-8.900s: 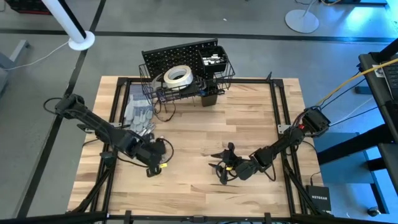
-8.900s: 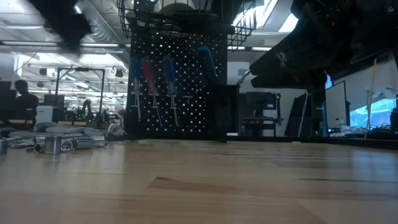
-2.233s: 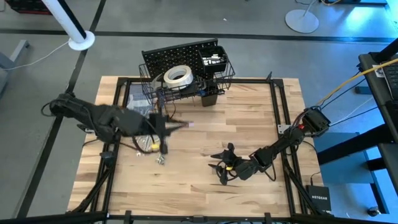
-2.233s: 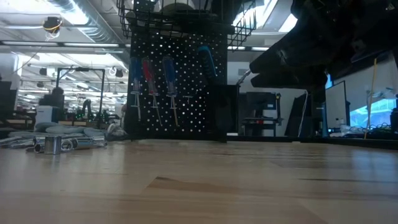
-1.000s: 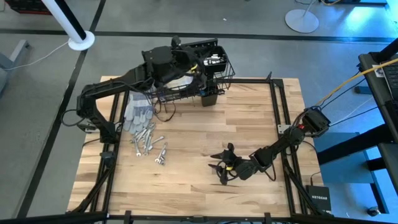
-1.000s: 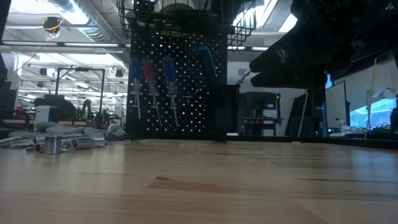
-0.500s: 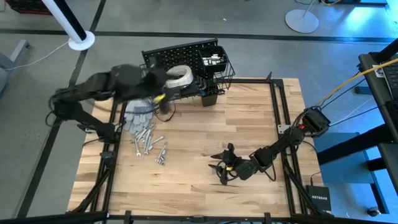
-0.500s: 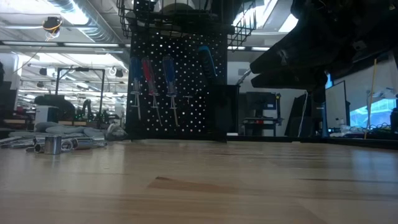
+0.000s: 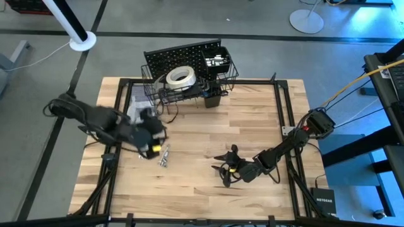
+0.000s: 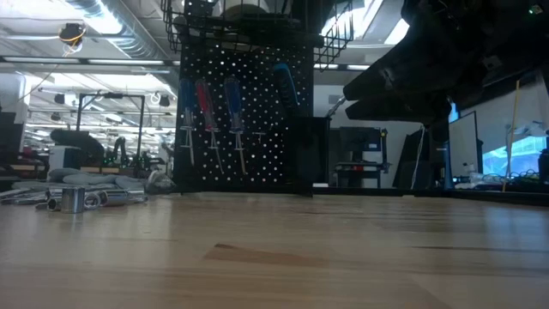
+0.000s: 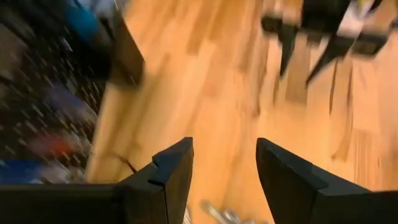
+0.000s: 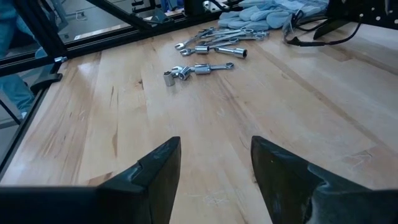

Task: Hang tools onto peg board
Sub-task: Put the socket into the top black bin on the pegboard

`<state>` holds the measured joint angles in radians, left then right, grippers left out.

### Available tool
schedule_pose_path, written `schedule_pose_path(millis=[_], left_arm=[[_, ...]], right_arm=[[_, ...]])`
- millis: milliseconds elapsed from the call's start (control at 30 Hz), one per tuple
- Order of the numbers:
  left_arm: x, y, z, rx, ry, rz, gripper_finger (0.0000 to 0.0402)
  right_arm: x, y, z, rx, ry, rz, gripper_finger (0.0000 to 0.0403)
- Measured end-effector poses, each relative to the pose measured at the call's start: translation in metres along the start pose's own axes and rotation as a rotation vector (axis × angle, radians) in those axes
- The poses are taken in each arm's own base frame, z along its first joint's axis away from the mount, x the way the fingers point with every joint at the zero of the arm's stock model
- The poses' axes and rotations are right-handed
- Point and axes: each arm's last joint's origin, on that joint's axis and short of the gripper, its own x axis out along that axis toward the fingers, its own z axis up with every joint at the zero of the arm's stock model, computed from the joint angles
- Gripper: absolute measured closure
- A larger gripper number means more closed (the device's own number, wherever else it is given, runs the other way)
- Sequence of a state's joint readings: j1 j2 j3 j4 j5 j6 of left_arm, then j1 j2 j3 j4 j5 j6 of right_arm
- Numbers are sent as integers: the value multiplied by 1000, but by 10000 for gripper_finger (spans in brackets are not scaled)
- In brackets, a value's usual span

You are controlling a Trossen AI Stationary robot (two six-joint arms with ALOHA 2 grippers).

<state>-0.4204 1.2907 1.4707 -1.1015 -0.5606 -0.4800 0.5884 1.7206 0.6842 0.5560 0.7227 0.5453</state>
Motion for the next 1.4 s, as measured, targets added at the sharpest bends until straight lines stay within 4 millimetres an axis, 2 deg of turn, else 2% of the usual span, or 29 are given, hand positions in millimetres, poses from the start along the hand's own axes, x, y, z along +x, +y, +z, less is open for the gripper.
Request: schedule_pose_path(millis=[200,433,633,833,1000,1400], left_arm=[[42,-15,-46,-143,186,-9,235],[91,-29,-96,-311,299,-59,235],[125,-40,-126,-368,436,-34,235],[149,-56,-139,-356,558,-61,235],[155,-71,-141,-291,538,-163,235],[178,-80,-164,-144,603,-62,235]], right_arm=[[0,0,0,-1,1,0,204],[0,0,0,1,-1,1,204],[0,0,0,0,0,0,204],[0,0,0,-2,3,-1,204],[0,0,0,-3,3,-1,204],[0,0,0,0,7,5,204]])
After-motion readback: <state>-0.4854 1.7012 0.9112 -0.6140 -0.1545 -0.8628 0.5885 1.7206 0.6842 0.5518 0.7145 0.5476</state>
